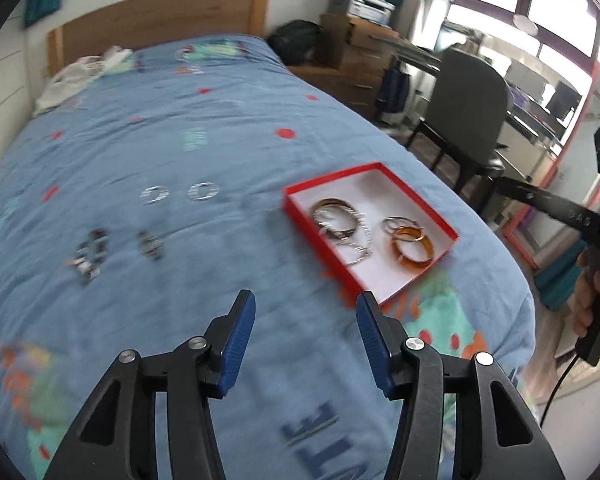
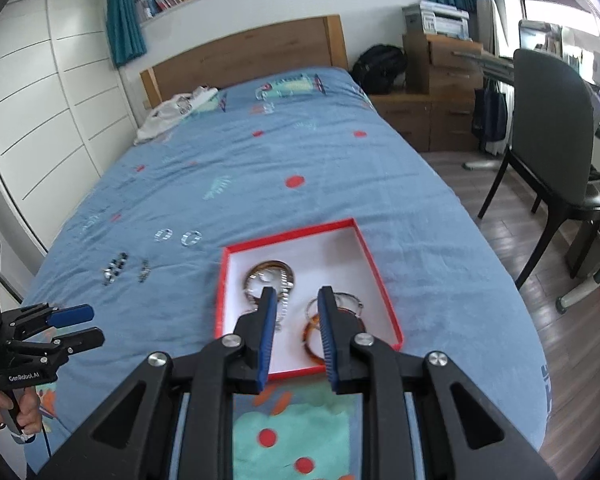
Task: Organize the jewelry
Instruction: 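Withdraw both tools from the box back over the remaining jewelry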
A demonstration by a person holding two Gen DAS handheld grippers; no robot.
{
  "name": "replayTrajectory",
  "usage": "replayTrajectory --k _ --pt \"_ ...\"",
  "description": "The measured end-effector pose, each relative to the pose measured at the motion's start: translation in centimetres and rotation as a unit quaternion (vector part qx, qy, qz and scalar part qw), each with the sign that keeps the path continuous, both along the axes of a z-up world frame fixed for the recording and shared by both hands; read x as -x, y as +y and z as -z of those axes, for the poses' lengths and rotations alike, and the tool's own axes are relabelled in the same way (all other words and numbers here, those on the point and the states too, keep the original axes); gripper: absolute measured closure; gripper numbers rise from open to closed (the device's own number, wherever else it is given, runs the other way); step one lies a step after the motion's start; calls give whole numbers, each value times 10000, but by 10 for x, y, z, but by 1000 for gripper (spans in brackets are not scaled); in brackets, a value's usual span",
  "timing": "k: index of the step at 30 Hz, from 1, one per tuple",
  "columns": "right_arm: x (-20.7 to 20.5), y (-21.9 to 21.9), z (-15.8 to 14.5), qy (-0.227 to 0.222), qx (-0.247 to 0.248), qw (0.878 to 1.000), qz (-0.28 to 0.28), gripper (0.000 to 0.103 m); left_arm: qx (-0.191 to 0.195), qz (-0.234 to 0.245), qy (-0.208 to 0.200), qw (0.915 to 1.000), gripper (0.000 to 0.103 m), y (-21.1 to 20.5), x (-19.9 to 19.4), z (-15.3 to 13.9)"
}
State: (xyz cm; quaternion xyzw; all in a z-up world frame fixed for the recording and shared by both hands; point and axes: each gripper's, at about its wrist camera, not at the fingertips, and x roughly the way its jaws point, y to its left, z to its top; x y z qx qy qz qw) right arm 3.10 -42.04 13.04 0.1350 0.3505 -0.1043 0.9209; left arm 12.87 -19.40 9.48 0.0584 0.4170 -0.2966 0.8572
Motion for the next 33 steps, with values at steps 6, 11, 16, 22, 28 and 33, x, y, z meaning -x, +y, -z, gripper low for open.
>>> replayTrajectory --k 6,11,16,22,28,33 --pt "10 37 -20 -158 63 9998 -139 82 -25 -511 -244 9984 51 65 23 -9" --pt "16 71 -31 -262 142 9993 -219 63 6 -921 -392 9950 45 120 38 -15" --pt "18 103 -38 -289 209 9988 -334 63 64 -1291 -483 9904 44 168 49 -15" --pt "13 134 -38 -352 216 9983 -413 63 75 -1647 -646 9842 40 212 55 -14" --pt "-9 157 -23 -319 184 9981 -502 62 93 -1997 -613 9779 36 239 47 -6" --pt "-30 170 -1 -227 114 9978 -613 62 14 -2122 -511 9759 36 246 34 9"
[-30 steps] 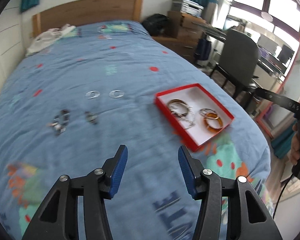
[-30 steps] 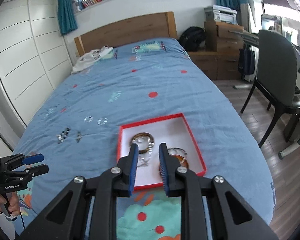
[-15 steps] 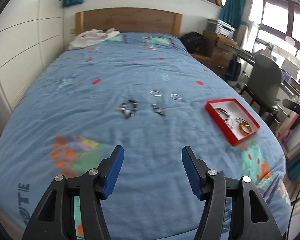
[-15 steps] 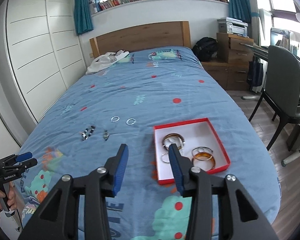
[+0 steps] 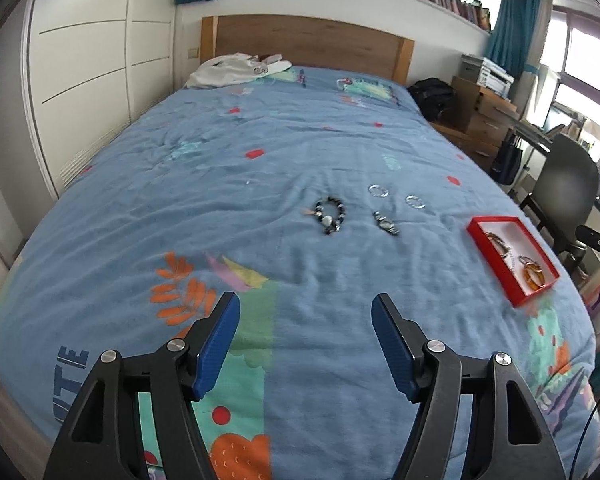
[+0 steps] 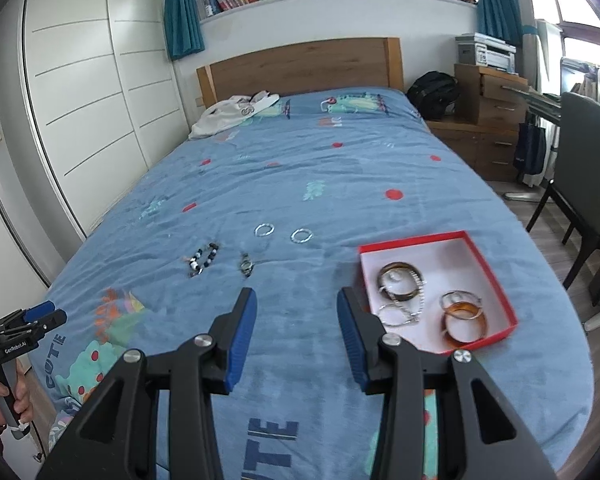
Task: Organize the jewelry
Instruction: 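Withdraw both tools from the box back over the remaining jewelry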
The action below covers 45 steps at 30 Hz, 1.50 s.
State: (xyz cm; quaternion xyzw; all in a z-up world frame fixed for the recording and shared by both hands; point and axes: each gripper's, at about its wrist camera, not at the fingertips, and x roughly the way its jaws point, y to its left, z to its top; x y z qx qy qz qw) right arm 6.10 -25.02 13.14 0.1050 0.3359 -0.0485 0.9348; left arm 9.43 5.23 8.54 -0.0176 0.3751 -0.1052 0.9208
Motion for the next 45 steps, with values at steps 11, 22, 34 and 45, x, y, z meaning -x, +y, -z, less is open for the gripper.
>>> replayTrajectory --k 11,22,34,45 --pt "-44 5 44 275 -241 9993 -95 62 -105 -30 236 9997 36 -9 -42 27" --pt "-80 -2 70 340 -403 9985 -115 62 -240 -16 398 9989 36 -22 -77 48" --pt "-111 -4 97 487 -468 9977 -111 62 -272 69 498 9984 36 -37 -118 67" --pt "-133 -3 116 559 -503 9972 0 62 -158 132 574 9981 35 -42 -154 85"
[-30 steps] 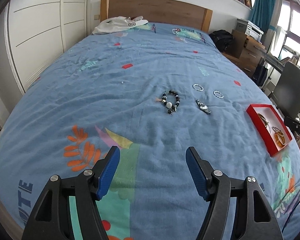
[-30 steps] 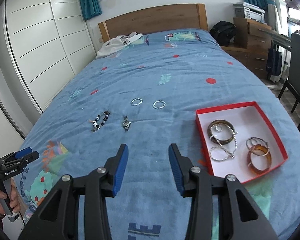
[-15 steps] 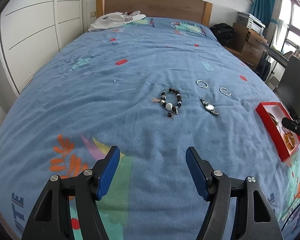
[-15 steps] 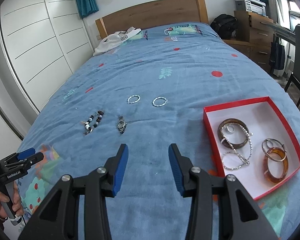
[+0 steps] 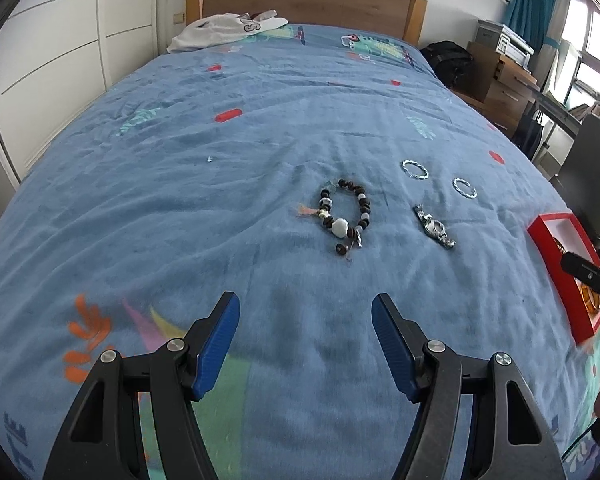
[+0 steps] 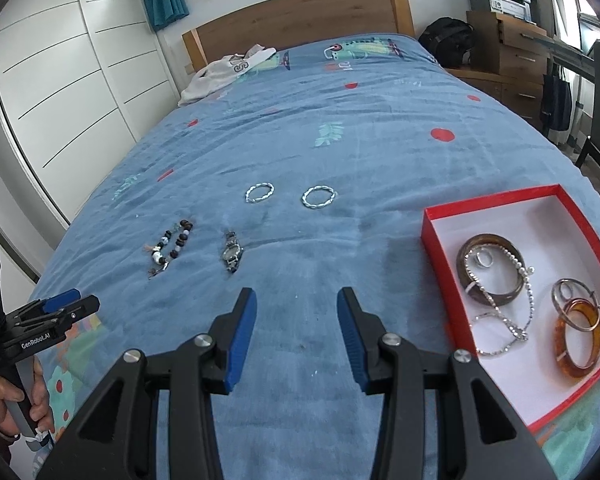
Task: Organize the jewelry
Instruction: 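Withdraw both tools from the box back over the remaining jewelry, then close the left tool on the wooden bead bracelet while the right tool grasps the silver watch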
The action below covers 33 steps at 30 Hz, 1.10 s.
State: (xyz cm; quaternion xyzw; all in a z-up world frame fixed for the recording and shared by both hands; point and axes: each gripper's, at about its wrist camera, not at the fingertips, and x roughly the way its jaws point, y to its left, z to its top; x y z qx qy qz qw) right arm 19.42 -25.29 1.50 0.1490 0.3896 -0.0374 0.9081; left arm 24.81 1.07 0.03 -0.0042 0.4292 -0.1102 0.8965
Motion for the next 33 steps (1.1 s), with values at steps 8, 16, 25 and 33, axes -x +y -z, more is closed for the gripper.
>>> replayTrajectory --k 8,16,25,33 --pt "-16 3 12 50 3 10000 25 62 105 -24 -20 9999 33 2 -24 10" --pt "-27 4 25 62 -79 9999 19 62 165 43 -21 9999 29 -2 -34 14" --pt "-43 0 35 15 -168 9998 50 62 209 192 -27 9996 27 -17 -50 19" --pt "-61 -4 36 -61 -164 9998 47 62 103 351 -75 9993 27 -34 -69 22"
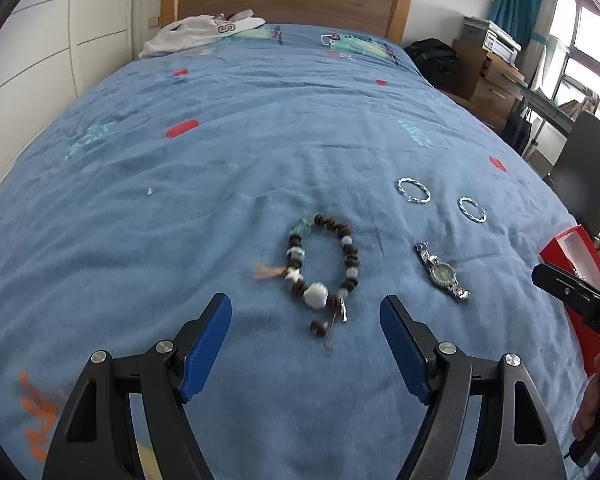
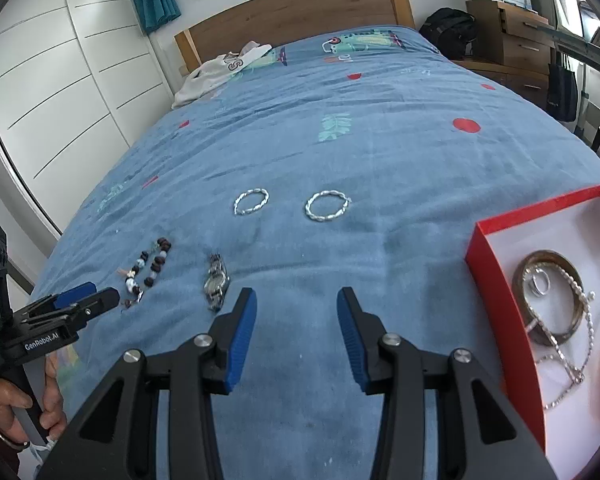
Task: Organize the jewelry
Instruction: 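Close the left tool on the wooden bead bracelet while the right tool grasps the silver watch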
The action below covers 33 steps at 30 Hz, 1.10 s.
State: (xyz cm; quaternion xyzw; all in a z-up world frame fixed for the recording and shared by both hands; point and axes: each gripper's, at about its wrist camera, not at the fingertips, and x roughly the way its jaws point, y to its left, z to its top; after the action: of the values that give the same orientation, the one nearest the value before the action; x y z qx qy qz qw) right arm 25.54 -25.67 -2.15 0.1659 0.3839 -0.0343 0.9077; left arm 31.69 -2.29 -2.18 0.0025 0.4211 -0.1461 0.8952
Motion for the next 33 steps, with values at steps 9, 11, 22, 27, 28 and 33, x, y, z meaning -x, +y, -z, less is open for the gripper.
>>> replayTrajectory --k 9,11,22,27,28,33 --pt "-21 7 7 -22 -67 9999 -85 62 -32 16 56 10000 28 -8 -21 13" --pt "-25 12 9 -27 -93 9999 -131 62 -3 15 78 10000 28 -8 -24 15" --pt "-35 14 13 -39 -62 9999 -135 62 -2 25 78 10000 28 -10 -29 19" --pt "-39 7 15 -32 -43 10000 -74 62 7 -4 90 10000 28 -10 -32 23" --pt "-41 6 16 -26 -33 10000 -63 62 9 -4 85 10000 28 -10 -32 24" --pt "-47 -1 19 -12 0 10000 -12 62 42 -10 77 10000 28 -9 -32 26"
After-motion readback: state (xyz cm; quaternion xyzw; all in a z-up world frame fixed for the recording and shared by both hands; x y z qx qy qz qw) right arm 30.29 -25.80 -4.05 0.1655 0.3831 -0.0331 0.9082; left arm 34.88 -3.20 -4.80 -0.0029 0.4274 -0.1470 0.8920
